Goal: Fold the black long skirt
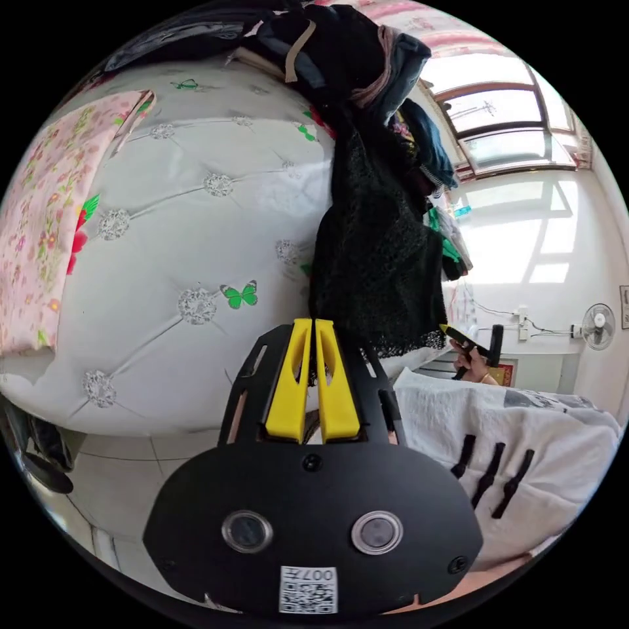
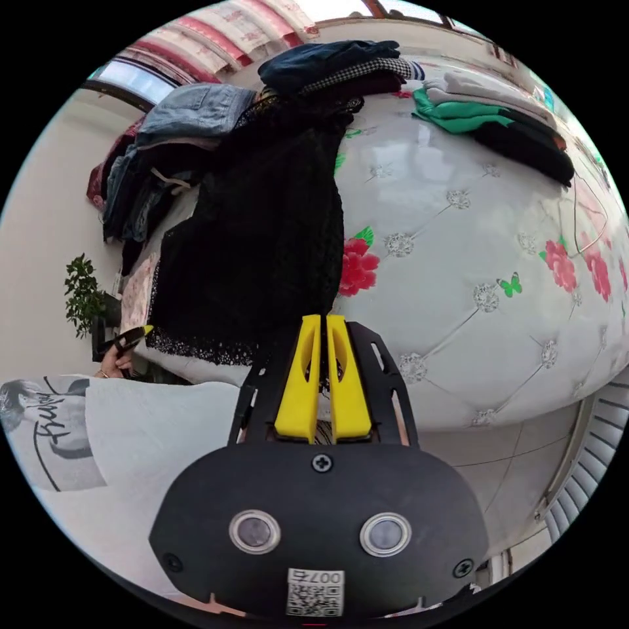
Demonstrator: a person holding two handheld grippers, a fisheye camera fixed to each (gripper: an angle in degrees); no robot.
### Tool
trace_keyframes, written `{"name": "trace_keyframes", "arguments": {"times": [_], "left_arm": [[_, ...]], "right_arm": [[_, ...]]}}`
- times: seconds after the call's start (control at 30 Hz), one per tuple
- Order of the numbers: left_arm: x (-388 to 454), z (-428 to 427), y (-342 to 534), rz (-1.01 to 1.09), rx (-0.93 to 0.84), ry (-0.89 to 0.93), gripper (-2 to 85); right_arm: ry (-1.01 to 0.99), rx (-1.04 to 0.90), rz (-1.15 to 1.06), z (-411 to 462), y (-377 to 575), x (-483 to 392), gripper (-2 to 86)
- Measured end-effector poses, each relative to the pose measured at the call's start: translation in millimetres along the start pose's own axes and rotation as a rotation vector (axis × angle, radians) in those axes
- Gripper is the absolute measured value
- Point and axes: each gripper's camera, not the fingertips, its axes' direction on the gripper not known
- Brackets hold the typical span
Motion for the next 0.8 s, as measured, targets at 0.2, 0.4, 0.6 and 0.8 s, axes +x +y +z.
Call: {"name": "trace_keyframes", "arguments": {"times": [0.2, 0.4, 0.6, 0.8], "left_arm": [[-40, -68, 70, 0.110, 0.113, 0.402, -1.0], [-98, -94, 81, 0.061, 0.144, 0.581, -1.0], [-61, -123, -41, 0.172, 0.257, 0.735, -1.0], [71, -268, -64, 0.472, 0.535, 0.816, -1.0]], "right_arm": [[-0.191, 0.107, 0.036, -66, 95, 9, -0.1], [-0.300, 0.074, 0.179, -82, 168, 21, -0.1], [-0.479, 0.260, 0.161, -134, 108, 26, -0.2], [-0.589, 0.681, -0.178, -296, 76, -28, -0.3]]}}
